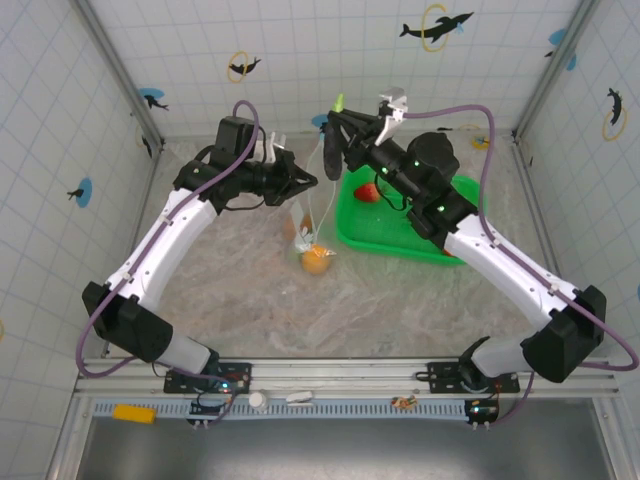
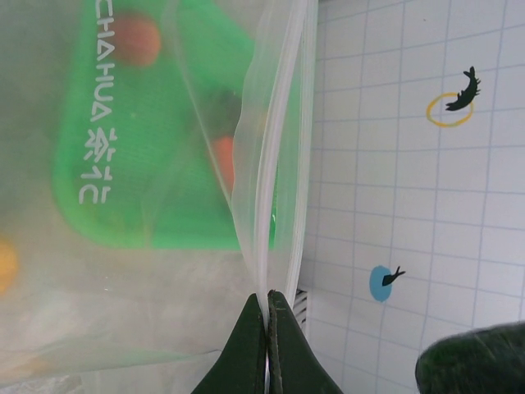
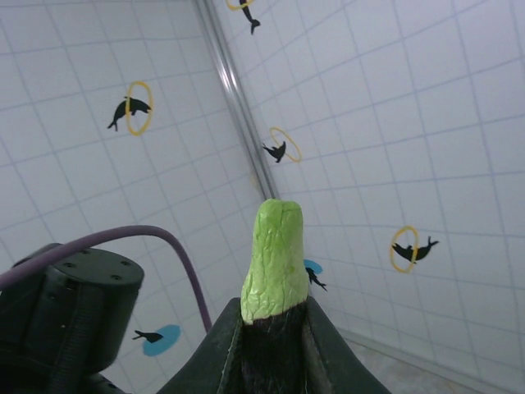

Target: Place the food in the zip-top bag and seal the zipper

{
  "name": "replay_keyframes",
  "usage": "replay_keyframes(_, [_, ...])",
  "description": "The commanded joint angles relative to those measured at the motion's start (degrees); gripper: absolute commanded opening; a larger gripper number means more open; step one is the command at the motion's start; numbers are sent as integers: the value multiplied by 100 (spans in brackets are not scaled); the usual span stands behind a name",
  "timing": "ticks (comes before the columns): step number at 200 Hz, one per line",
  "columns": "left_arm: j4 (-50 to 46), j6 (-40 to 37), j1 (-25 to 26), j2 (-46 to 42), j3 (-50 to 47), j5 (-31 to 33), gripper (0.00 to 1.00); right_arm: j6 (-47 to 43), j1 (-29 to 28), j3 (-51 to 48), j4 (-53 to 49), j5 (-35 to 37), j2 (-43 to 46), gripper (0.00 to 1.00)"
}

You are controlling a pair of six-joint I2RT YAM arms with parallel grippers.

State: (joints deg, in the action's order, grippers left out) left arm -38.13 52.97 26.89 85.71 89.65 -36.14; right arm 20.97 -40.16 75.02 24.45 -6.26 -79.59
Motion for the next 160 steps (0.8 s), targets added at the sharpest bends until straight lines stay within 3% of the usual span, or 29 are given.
replay_keyframes(1, [192,139,-53,76,96,-244,0,-29,-112,-58,735,28,-222,14])
replay_keyframes(29, [209,159,-53,54,141,-271,0,-244,-211,-508,1009,286,-223,14])
replay_keyframes(110, [153,142,-188,-11,267,-186,0,-954,-471,-1721,421,1016,229,19])
replay_keyframes(132, [101,103,-202,43,437,-153,0,-931,-533,-1822,41,942,325,23])
replay_keyframes(160, [-226,-114,-195,247,835,-21,0,-955,-591,-1833,-280,888,421,35])
